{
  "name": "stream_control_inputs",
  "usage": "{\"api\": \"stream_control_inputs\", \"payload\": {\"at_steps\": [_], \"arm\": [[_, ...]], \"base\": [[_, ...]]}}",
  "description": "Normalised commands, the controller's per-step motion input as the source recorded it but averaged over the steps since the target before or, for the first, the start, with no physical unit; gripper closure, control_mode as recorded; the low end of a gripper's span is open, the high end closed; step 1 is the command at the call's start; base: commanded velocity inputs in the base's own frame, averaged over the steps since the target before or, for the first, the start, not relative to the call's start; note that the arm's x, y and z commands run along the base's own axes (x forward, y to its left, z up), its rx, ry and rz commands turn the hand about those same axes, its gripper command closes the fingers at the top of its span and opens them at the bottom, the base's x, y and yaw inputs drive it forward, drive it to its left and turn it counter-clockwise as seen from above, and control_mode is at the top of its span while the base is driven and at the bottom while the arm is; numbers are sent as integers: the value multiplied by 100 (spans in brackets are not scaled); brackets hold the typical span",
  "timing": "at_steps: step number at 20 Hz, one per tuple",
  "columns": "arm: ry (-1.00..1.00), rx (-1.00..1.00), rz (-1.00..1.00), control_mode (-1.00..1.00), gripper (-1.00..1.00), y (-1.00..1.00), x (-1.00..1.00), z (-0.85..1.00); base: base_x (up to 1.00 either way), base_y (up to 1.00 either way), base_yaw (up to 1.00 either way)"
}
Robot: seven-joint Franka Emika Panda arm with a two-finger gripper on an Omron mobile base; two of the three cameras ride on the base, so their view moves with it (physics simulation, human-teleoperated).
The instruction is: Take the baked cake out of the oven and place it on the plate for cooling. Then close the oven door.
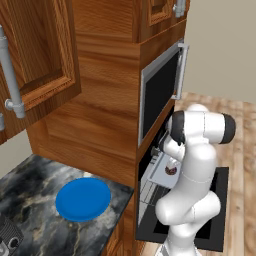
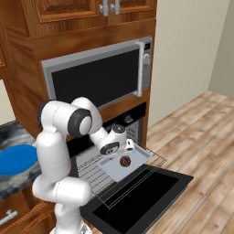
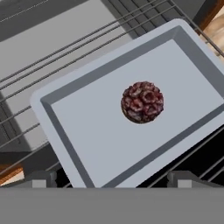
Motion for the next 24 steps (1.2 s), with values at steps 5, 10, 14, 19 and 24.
{"api": "stream_control_inputs", "payload": {"at_steps": [5, 10, 14, 19, 24], "arm": [[0, 0, 0, -100, -100, -8, 13, -25], [0, 0, 0, -100, -100, -2, 17, -18], [0, 0, 0, -100, -100, 0, 15, -19], [0, 0, 0, -100, -100, 0, 17, -17], [0, -1, 0, -100, -100, -1, 19, -12]], "base": [[0, 0, 0], [0, 0, 0], [0, 0, 0], [0, 0, 0], [0, 0, 0]]}}
